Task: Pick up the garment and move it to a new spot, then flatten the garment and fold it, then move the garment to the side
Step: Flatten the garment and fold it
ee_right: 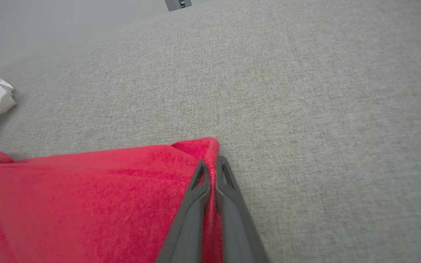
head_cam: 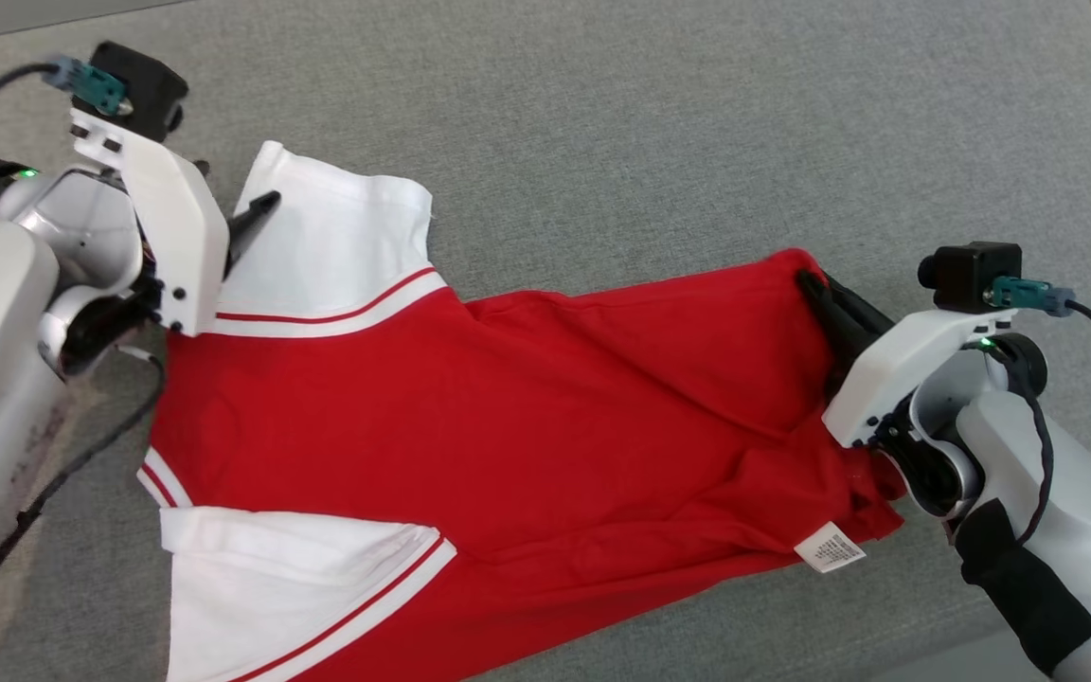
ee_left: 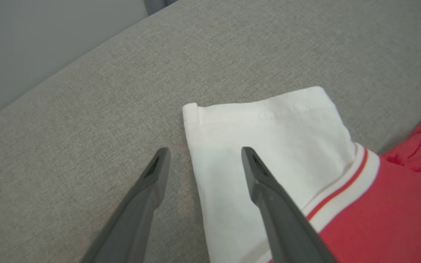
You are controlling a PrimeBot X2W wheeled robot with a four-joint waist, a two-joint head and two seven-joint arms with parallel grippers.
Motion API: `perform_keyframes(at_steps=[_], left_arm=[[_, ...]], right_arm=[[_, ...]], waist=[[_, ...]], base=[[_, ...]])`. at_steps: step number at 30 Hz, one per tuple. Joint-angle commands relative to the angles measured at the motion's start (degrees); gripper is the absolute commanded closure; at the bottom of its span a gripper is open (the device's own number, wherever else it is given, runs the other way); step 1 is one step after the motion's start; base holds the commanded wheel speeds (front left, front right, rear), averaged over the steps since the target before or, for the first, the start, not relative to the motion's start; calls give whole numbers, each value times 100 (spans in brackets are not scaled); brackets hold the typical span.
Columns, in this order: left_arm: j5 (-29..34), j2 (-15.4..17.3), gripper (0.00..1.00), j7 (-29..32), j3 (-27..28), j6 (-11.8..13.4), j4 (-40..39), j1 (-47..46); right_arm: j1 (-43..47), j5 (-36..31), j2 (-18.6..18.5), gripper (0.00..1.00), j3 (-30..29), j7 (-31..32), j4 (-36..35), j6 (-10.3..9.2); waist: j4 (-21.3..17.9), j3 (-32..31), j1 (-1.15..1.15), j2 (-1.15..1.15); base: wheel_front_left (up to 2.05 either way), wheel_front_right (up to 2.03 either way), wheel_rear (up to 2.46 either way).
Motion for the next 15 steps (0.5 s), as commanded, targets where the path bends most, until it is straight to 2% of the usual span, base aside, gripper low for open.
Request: perform_keyframes(at_steps=[1,15], left_arm=[[-165,78,0,-68,-39,-5,131,-225],[-768,243,0,-350,-633,-6,987,-829]], right_arm=[[-156,87,18,100,146,-98,-54,1],[-708,556,152,100,920,-640,31,1]], waist=[[-144,127,0,0],[-508,439,0,0]], base=[[0,0,0],[0,0,0]])
